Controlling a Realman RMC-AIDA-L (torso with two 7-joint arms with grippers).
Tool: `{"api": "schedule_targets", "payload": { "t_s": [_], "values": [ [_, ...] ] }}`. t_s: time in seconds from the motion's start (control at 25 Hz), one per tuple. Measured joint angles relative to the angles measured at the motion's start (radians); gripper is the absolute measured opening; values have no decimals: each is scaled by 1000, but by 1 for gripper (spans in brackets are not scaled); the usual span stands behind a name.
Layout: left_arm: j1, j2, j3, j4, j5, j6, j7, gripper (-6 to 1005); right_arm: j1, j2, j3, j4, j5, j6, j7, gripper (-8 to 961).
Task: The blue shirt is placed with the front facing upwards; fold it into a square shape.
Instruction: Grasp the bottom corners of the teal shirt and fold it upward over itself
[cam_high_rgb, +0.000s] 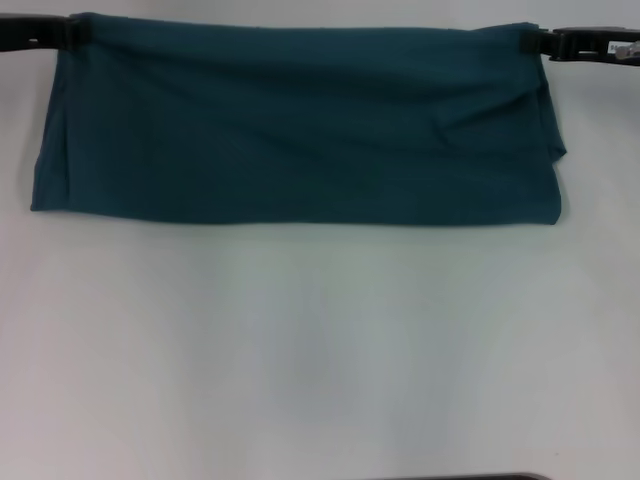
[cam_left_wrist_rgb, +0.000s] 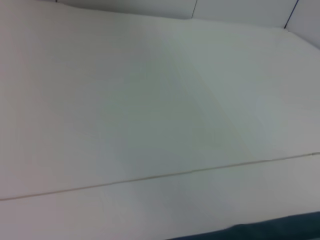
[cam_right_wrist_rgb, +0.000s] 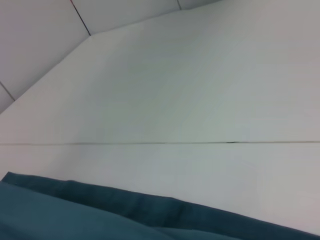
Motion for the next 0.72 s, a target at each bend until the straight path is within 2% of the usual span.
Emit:
{"api": "schedule_targets", "payload": {
  "t_s": [0.24,0.36,0.48,0.68,0.72],
  "values": [
    [8,-46,11,1,3,-80,1,7,17,17,-8,-34,0,-78,-8,114],
    [11,-62,12,5,3,-131,3,8,23,26,-26,-51,2,-128,-20,115],
    [13,-69,9,14,0,-188,1,113,29,38,-32,-57,5,-203,-24,116],
    [29,-84,-8,3,-41,-281,-1,218,31,49,-30,-58,7,-316,-15,117],
    [34,-85,-9,-3,-50,-292,-1,240,28,48,-29,-55,10,-323,-17,161]
  ]
}}
